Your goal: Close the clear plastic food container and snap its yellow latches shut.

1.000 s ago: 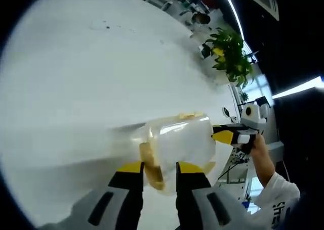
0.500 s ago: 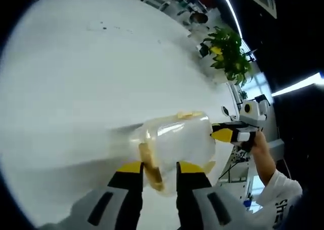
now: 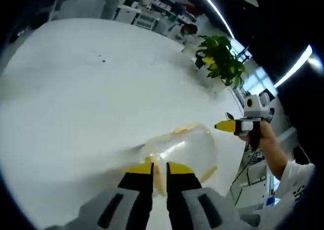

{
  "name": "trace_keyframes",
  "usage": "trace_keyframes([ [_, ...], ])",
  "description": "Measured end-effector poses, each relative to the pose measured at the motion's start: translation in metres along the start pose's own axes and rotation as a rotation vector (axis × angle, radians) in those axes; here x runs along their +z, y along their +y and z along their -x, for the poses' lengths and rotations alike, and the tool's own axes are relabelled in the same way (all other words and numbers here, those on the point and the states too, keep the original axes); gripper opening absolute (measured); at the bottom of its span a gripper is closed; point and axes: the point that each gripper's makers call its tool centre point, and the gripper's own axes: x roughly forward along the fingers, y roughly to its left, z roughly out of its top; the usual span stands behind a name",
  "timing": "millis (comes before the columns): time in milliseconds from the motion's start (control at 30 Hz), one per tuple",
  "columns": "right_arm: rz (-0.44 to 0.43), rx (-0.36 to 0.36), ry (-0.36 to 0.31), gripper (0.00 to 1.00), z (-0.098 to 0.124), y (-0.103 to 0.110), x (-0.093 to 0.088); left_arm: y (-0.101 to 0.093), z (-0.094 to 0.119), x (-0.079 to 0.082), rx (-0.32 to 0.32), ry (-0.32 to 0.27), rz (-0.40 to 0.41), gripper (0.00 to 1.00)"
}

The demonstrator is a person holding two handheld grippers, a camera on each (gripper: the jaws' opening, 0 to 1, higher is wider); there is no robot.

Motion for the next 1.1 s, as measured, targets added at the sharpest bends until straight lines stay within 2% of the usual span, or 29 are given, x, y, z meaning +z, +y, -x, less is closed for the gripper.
trace_keyframes([
  [67,0.013,0.001,0.023,0.00,-0.011,0.006,-0.003,-0.020,-0.007,-0.001,-0.077,-0.030,0.027,0.00],
  [167,0.054,0.007,0.076,0.00,-0.029,0.013,-0.015,-0.044,-0.022,-0.012,-0.175,-0.029,0.098,0.00],
  [233,0.068,0.026,0.107,0.00,-0.041,0.020,-0.024,-0.048,-0.031,-0.020,-0.186,-0.023,0.106,0.00],
  [333,0.063,0.032,0.130,0.00,-0.056,0.025,-0.032,-0.055,-0.045,-0.031,-0.213,-0.005,0.164,0.00],
  [467,0.089,0.037,0.181,0.00,-0.068,0.028,-0.041,-0.064,-0.049,-0.038,-0.257,0.011,0.193,0.00],
  [600,0.095,0.037,0.186,0.00,-0.075,0.029,-0.034,-0.070,-0.047,-0.047,-0.290,0.023,0.227,0.00],
  [767,0.120,0.008,0.163,0.00,-0.079,0.026,-0.015,-0.072,-0.045,-0.059,-0.295,0.033,0.256,0.00],
  [867,0.115,0.000,0.128,0.00,-0.085,0.026,0.001,-0.075,-0.045,-0.064,-0.308,0.033,0.260,0.00],
  [1100,0.125,-0.041,0.131,0.00,-0.095,0.015,0.009,-0.077,-0.044,-0.067,-0.316,0.030,0.275,0.00],
])
